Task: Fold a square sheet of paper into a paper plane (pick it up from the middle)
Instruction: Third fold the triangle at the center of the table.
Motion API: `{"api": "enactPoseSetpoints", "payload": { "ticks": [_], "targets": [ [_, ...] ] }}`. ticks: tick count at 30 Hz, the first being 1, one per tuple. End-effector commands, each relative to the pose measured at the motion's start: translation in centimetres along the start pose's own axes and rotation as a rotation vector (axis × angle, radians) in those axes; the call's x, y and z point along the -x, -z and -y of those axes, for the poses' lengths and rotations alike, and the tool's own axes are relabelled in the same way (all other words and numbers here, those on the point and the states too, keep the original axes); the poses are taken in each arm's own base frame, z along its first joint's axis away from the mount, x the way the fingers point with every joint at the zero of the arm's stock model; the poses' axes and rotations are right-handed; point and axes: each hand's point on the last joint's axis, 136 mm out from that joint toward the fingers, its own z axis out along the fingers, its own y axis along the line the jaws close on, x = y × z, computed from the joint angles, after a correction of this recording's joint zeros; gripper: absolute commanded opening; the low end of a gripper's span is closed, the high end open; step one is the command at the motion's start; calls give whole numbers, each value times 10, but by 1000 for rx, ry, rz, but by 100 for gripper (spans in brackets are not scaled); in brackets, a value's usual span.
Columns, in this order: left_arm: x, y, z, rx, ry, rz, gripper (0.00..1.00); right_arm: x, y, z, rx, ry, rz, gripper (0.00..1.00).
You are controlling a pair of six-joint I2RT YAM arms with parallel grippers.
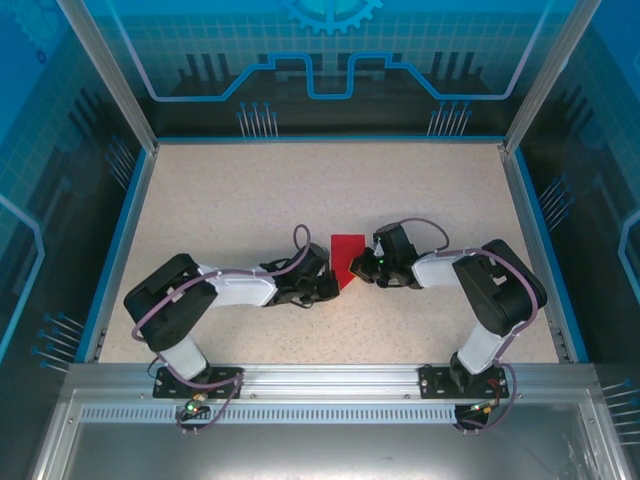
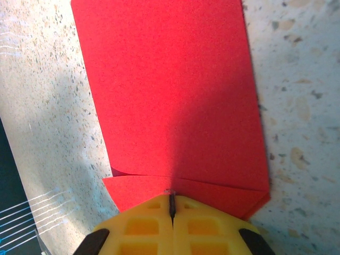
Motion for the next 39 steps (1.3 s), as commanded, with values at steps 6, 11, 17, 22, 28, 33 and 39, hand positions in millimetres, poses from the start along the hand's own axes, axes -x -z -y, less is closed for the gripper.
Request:
{"api": "enactPoseSetpoints", "payload": {
  "ticks": [6, 11, 17, 22, 28, 33, 39],
  "targets": [
    [-4, -8, -19, 82, 40, -16, 0, -13, 2, 1, -2, 125, -23, 0],
    [-6, -7, -25, 107, 39, -22, 0, -29, 9, -30, 64, 268, -52, 0],
    [-7, -6, -29, 124, 43, -22, 0, -47, -1, -17, 19, 242, -100, 0],
    [-8, -6, -30, 129, 45, -26, 0, -61, -12, -18, 39, 259, -155, 0],
    [-9, -6, -34, 148, 53, -29, 0, -67, -20, -10, 16, 257, -188, 0],
    [-15, -3, -45, 207, 67, -54, 0, -45, -13, 17, -70, 210, -134, 0],
    [-25, 1, -61, 275, 76, -89, 0, -1, 4, 43, -126, 147, -50, 0]
  ]
}}
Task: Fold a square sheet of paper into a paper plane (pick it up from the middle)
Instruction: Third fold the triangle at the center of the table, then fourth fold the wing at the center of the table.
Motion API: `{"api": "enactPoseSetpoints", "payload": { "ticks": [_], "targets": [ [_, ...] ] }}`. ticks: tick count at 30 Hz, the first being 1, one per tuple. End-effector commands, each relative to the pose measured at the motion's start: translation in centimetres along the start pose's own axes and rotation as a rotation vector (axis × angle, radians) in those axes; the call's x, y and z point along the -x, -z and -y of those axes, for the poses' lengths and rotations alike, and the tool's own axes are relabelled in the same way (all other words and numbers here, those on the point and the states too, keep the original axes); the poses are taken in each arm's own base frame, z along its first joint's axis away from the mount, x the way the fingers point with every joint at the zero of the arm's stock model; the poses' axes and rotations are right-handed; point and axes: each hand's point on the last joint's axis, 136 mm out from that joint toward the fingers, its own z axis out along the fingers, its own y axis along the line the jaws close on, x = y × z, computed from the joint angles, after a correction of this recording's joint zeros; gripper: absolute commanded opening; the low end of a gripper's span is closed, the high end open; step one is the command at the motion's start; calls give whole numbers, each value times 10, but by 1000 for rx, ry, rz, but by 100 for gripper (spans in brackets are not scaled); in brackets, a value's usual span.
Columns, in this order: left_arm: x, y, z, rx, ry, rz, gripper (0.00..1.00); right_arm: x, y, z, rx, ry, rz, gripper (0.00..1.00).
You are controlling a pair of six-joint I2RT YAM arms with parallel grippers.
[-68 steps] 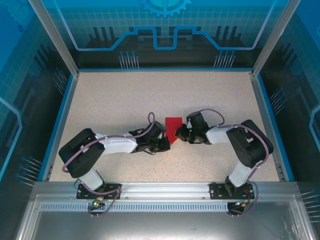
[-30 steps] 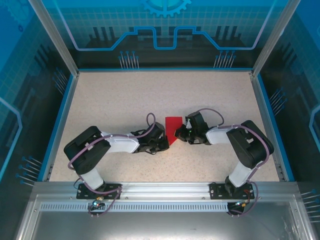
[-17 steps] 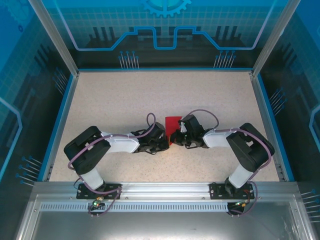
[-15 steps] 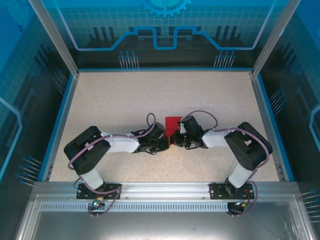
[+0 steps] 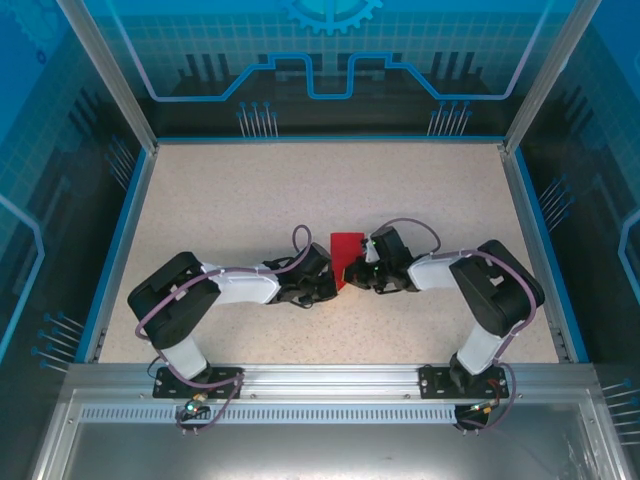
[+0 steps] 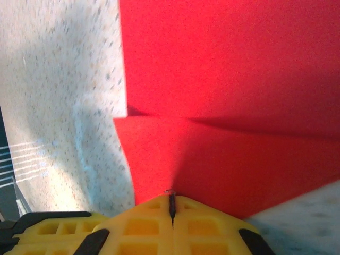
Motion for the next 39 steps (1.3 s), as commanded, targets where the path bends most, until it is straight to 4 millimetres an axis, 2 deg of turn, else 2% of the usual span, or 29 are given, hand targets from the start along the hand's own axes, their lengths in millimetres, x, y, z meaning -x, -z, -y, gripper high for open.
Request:
{"api": "enactPoseSetpoints", "payload": {
  "ticks": [1, 6, 10, 14, 17, 19, 21, 23, 27, 32, 39],
  "targets": [
    [-23, -1, -53, 205, 31, -79, 0, 18, 13, 56, -182, -65, 42, 0],
    [-22, 3, -48, 180, 30, -81, 0, 46, 35, 68, -165, -102, 88, 0],
    [-17, 2, -38, 158, 9, -81, 0, 56, 52, 53, -141, -66, 120, 0],
    [-13, 4, -31, 143, -8, -82, 0, 56, 65, 40, -119, -50, 146, 0],
    [-5, 14, -17, 106, -45, -65, 0, 50, 70, 29, -105, -30, 146, 0],
    [5, 25, -4, 68, -76, -42, 5, 45, 72, 23, -103, -14, 138, 0],
    [14, 35, 10, 17, -97, -17, 10, 41, 73, 18, -91, -10, 130, 8],
    [23, 43, 21, -28, -106, 9, 16, 38, 73, 14, -67, -18, 124, 21],
    [38, 43, 40, -111, -101, 41, 21, 34, 70, 5, -4, -25, 99, 45],
    [54, 26, 52, -145, -73, 51, 20, 33, 61, -5, 70, -33, 58, 52],
    [72, 3, 33, -33, -50, 88, 15, 32, 49, -5, 72, -48, 21, 51]
  ]
}}
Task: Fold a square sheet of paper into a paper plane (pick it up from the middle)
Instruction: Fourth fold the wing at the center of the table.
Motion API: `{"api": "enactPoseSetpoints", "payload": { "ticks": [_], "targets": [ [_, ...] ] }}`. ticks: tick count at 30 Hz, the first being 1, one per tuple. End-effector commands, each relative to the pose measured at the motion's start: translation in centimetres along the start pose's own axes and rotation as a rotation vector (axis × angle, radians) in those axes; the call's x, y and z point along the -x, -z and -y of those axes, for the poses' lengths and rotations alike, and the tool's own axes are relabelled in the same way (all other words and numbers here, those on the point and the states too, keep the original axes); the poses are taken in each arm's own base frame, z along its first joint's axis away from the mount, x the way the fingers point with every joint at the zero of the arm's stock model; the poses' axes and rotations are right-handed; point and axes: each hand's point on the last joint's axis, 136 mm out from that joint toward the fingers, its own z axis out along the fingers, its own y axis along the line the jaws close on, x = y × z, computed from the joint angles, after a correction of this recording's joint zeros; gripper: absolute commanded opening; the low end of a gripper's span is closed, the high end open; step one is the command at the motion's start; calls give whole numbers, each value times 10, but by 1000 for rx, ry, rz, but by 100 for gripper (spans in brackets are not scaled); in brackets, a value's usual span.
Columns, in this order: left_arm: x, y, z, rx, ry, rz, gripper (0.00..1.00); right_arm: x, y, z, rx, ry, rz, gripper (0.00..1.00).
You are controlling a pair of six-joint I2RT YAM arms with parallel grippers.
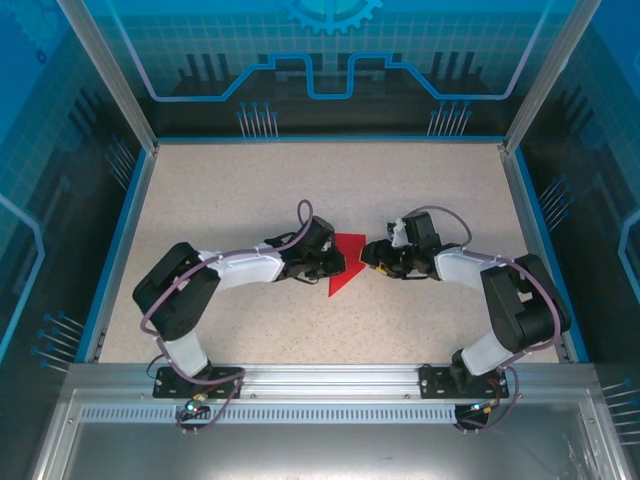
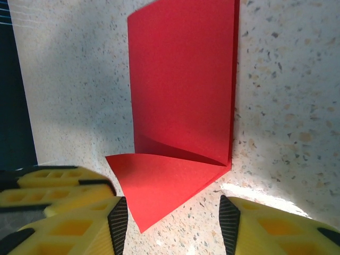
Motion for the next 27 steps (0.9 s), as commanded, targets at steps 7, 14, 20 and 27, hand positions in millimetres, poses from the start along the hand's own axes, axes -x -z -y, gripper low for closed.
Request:
{"api": "enactPoseSetpoints", "payload": {
  "ticks": [7, 14, 20, 27],
  "targets": [
    [12, -16, -20, 112, -1, 19, 12, -12, -16, -2, -23, -11, -78, 49],
    [5, -19, -38, 173, 24, 7, 12, -12, -23, -3, -55, -12, -84, 47],
    [3, -21, -40, 178, 28, 1, 12, -9, -23, 7, -149, -29, -76, 47],
    [1, -22, -44, 191, 32, -2, 12, -9, -26, 11, -165, -46, -78, 48]
  ]
}}
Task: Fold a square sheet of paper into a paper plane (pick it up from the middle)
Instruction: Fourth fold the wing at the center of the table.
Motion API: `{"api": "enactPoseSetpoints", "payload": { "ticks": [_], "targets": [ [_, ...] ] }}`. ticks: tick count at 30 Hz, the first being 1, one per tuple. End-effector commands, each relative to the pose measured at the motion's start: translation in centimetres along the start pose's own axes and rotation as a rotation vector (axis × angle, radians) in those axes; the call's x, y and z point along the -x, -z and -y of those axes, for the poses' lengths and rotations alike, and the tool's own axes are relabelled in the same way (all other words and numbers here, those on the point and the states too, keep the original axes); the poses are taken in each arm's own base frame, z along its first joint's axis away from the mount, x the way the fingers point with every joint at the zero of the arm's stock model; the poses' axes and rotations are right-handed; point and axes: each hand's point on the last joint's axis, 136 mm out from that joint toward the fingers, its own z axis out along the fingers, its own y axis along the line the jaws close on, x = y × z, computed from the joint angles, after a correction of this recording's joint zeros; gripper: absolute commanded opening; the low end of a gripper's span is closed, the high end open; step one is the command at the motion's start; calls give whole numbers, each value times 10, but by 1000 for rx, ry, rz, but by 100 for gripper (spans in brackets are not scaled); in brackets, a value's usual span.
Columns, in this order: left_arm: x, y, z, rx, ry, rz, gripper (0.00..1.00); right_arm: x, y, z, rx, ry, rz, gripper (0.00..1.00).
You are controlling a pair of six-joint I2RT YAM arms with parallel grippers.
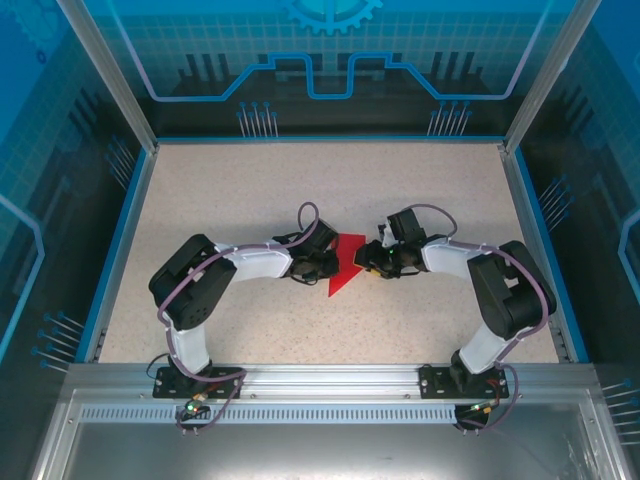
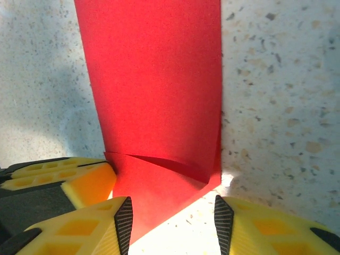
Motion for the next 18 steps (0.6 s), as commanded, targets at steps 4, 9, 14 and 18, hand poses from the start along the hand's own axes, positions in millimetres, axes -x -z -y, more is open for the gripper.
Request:
{"api": "enactPoseSetpoints", "payload": {
  "ticks": [4, 9, 14, 18],
  "targets": [
    [-1, -4, -10, 43, 10, -2, 12, -4, -9, -7, 7, -4, -39, 46],
    [0, -4, -11, 43, 11, -2, 12, -4, -13, -19, 63, 12, -53, 40],
    [1, -2, -11, 43, 12, 2, 12, -3, -14, -25, 93, 19, -59, 33],
    [1, 1, -10, 41, 10, 4, 12, -3, -14, -30, 129, 23, -64, 22]
  ]
}}
